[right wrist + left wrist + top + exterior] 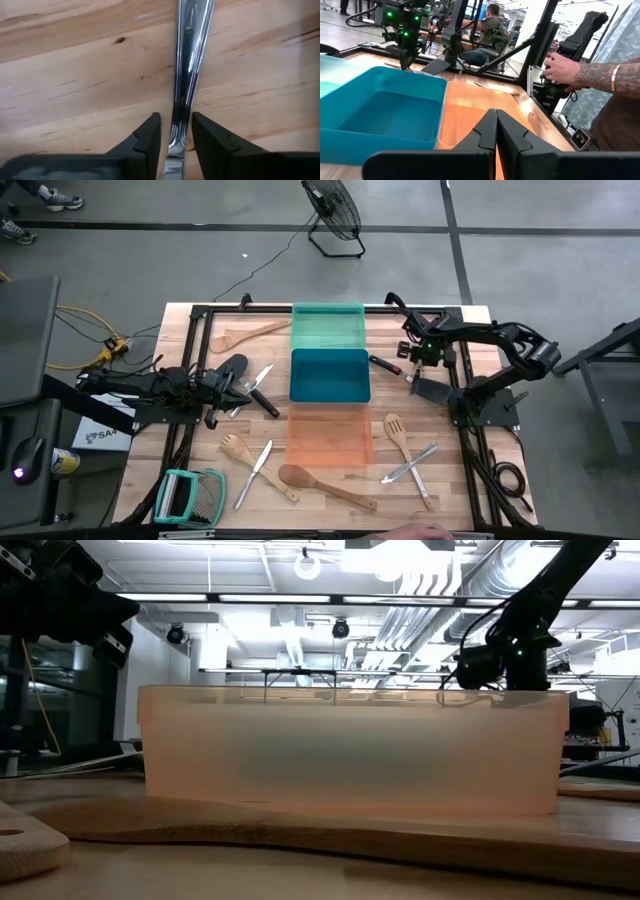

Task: Pick & Place Kitchen Items
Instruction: Put the silver knife into the orange bin

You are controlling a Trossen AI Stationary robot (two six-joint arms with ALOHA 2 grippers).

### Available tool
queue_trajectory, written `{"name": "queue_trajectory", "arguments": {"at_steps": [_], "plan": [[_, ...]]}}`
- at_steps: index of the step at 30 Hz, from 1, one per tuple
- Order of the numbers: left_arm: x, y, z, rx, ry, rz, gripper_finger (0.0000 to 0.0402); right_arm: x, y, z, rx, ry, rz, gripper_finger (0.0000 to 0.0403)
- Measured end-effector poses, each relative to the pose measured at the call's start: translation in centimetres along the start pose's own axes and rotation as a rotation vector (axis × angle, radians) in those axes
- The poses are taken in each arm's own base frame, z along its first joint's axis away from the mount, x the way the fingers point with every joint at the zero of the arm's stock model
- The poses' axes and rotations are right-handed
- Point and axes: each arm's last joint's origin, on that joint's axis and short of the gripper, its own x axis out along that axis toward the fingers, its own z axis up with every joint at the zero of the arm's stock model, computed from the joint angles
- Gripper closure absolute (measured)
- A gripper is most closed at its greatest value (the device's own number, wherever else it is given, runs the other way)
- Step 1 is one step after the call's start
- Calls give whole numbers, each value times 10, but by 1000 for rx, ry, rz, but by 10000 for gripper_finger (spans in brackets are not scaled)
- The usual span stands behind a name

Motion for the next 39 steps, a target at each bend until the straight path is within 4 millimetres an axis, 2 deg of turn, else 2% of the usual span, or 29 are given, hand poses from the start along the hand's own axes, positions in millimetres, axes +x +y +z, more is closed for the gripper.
{"name": "queue_trajectory", "arguments": {"at_steps": [13, 21, 28, 39], "plan": [[0, 0, 0, 0, 0, 0, 402, 1, -3, 1, -41, 9, -13, 371], [0, 0, 0, 0, 0, 0, 402, -2, -4, 0, -64, 4, 3, 374], [0, 0, 0, 0, 0, 0, 402, -12, -8, -2, -66, -21, 40, 376], [0, 0, 0, 0, 0, 0, 402, -39, -14, -6, -64, -75, 189, 377]]}}
